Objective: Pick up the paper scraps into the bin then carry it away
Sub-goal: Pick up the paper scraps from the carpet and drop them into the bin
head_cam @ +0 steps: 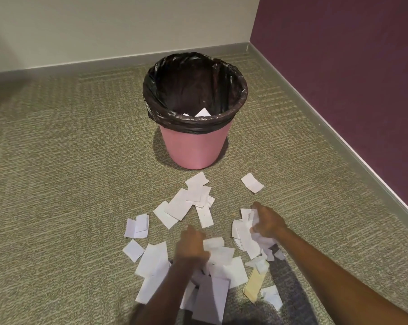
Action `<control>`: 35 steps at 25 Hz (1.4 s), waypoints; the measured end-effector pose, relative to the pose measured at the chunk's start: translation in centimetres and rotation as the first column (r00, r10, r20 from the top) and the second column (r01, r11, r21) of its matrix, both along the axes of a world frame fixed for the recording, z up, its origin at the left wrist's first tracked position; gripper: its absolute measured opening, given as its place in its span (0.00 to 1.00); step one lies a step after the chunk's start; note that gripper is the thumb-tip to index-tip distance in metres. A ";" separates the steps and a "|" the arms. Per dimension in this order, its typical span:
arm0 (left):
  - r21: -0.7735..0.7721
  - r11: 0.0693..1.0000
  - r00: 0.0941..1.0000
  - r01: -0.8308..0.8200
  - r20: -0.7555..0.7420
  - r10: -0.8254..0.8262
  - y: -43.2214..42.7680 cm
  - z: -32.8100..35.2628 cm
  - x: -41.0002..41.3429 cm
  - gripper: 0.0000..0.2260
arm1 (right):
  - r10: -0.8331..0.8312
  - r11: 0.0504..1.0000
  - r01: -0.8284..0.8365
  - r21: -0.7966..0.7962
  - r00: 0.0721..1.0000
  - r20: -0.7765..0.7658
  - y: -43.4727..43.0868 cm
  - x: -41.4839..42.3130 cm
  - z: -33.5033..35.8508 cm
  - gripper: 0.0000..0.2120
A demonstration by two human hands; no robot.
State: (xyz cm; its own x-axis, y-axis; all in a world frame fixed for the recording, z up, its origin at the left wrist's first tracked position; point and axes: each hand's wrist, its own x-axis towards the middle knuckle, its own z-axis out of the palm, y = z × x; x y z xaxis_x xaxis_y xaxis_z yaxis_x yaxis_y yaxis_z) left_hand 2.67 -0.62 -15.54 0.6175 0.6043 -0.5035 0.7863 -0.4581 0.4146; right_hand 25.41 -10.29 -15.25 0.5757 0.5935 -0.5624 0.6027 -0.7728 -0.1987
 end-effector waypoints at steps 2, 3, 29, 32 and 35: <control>0.206 0.977 0.998 0.055 -0.024 -0.051 -1.5 -0.8 -0.1 0.22 | 0.006 1.000 -0.005 -0.014 0.998 0.054 0.1 0.0 0.0 0.29; 0.203 0.972 0.992 0.119 -0.059 -0.110 -2.2 -0.7 -0.1 0.26 | 0.005 1.000 -0.003 -0.024 0.997 0.081 0.1 -0.1 0.1 0.27; 0.153 0.949 0.962 -0.274 0.039 0.271 8.9 1.1 3.5 0.37 | -0.068 0.996 0.071 0.053 0.996 -0.064 0.2 0.3 -0.1 0.16; 0.051 0.975 0.971 -0.217 -0.087 0.221 10.5 0.5 4.8 0.55 | -0.040 0.998 0.042 0.036 0.998 -0.055 0.6 0.1 0.0 0.20; 0.093 0.987 0.985 -0.129 -0.104 0.139 10.4 -0.1 6.2 0.54 | 0.008 1.000 -0.007 0.030 0.999 -0.034 1.1 -0.6 0.5 0.23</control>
State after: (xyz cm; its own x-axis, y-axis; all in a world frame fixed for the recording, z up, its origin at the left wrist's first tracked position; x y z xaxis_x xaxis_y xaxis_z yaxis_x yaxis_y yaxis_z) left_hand 8.88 9.73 -15.67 0.4717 0.7213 -0.5071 0.8816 -0.3754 0.2861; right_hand 24.83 -9.19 -14.78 0.5519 0.6148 -0.5635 0.6013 -0.7615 -0.2420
